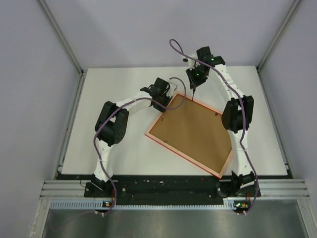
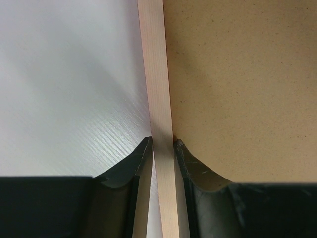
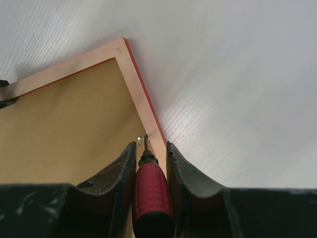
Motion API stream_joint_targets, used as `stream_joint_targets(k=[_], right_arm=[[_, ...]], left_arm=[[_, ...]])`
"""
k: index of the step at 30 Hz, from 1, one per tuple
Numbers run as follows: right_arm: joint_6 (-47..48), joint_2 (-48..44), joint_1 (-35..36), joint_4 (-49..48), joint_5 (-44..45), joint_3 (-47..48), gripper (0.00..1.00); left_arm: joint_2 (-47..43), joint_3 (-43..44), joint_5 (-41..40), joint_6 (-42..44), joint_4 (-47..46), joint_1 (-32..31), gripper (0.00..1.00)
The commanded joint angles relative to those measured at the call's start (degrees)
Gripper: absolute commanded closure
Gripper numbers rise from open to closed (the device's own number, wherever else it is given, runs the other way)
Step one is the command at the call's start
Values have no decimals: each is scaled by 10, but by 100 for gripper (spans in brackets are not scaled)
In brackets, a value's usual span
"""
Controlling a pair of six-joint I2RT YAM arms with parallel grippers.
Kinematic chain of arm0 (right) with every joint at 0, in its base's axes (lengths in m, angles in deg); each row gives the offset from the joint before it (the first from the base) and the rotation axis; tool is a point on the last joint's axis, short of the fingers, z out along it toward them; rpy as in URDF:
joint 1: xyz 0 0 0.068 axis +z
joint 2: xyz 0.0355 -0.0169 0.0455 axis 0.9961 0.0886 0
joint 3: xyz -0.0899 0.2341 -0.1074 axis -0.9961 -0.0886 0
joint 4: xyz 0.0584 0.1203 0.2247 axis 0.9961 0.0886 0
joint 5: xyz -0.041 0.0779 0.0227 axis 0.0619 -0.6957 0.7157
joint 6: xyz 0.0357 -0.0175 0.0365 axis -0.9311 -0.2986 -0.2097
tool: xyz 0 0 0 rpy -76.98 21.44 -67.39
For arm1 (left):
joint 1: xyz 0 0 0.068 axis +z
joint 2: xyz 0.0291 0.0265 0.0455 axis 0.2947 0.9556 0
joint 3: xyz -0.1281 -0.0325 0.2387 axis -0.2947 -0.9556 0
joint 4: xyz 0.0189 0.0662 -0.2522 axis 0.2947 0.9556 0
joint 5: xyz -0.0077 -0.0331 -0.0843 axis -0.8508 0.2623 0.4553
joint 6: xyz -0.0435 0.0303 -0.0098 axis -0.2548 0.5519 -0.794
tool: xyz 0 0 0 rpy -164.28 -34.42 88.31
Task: Take the photo out of the frame
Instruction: Release the photo frame item from the photo frame.
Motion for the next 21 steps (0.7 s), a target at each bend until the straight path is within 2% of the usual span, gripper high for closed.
stream_joint_targets(k=[1,5,8,11,16,21], right_arm=[[19,-47,-13,-9,54,-3,100],[-22,-51,-18,-23,-3,1,100],[-70,-47,-26,-46,22,3,100],[-113,-73,-32,-92,36,-40,100],[-121,-95,-25,-111,80,-86,100],[-130,-101,-25,-115,71,-122,100]], left_arm=[[8,19,-17,3,18,7,74],[10,20,-7,0,20,6,80],[12,24,-7,-6,24,5,83],[10,22,-6,-12,30,5,84],[4,18,-7,-15,30,5,87],[4,24,-8,-18,33,5,88]])
